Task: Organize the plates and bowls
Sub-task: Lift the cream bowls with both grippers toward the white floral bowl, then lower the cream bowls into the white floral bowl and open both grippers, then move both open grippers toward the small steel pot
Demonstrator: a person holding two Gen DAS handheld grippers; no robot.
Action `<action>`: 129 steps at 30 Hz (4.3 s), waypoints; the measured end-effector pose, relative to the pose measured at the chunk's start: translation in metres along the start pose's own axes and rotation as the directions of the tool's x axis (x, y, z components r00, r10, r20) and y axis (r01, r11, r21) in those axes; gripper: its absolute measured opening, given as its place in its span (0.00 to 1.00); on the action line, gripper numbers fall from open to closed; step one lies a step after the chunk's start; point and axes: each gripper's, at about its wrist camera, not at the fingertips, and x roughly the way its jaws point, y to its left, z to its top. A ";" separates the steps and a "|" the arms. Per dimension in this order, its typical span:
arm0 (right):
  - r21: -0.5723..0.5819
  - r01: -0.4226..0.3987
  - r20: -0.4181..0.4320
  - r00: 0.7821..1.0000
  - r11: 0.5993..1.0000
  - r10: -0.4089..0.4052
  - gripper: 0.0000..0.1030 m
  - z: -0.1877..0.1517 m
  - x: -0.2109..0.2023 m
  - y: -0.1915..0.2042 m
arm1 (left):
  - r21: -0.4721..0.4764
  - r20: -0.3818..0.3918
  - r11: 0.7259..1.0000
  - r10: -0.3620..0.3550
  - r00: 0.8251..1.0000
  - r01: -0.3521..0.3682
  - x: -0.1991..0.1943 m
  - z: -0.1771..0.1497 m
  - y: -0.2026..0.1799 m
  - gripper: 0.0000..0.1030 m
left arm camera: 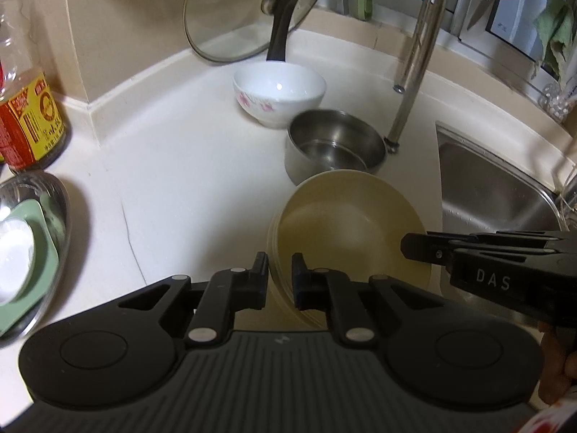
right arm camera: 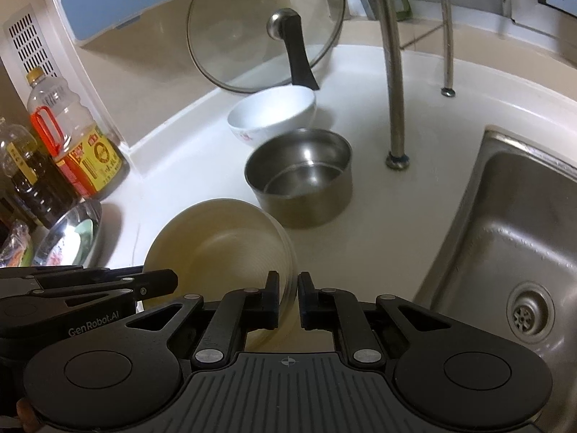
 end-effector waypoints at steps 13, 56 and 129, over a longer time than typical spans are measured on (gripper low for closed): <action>-0.010 -0.030 0.079 0.996 1.000 0.031 0.10 0.058 0.013 0.019 | -0.003 0.091 1.000 0.005 0.996 -0.004 0.001 0.054 0.026 0.11; 0.156 0.106 0.048 0.992 0.982 -0.115 0.10 0.187 0.136 -0.015 | 0.010 0.035 0.997 -0.077 0.996 0.077 0.131 0.195 0.058 0.12; 0.121 -0.051 0.109 0.993 0.991 0.038 0.39 0.000 -0.042 -0.010 | 0.010 0.102 0.999 0.038 0.994 -0.039 -0.050 0.004 -0.009 0.18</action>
